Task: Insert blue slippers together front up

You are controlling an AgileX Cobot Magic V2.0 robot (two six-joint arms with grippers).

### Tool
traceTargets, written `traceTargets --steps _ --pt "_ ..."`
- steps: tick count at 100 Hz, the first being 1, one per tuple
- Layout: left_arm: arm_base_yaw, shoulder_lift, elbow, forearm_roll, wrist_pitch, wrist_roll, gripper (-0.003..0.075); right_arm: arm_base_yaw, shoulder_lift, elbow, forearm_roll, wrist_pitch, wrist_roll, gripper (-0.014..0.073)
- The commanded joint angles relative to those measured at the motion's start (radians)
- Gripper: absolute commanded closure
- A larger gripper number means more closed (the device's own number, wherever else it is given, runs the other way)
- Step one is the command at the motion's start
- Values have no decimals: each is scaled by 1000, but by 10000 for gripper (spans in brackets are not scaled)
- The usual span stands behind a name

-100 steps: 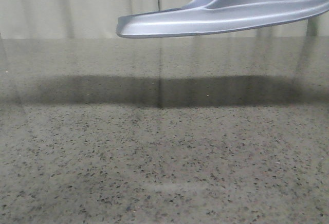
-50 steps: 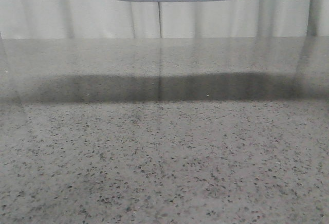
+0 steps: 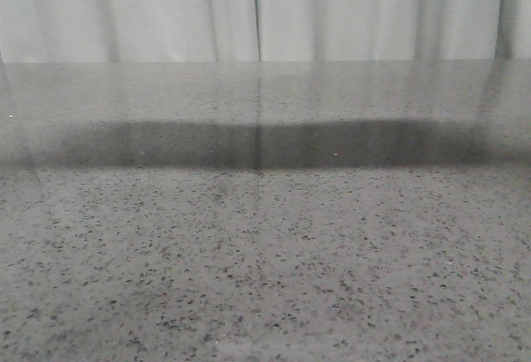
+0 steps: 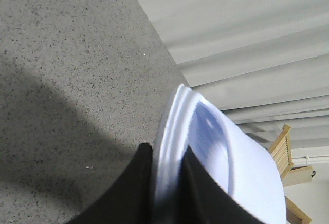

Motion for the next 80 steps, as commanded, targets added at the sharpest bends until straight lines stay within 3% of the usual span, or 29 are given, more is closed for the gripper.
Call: traceTargets --steps 1,56,80 --pt "1 -16 -26 -61 17 10 704 24 -19 -36 6 -106 -11 685" --pt "1 -16 -26 -79 26 19 704 34 -11 -36 33 -160 -11 685" --pt "1 -16 -26 -81 26 40 704 86 -8 -36 33 -170 -11 685"
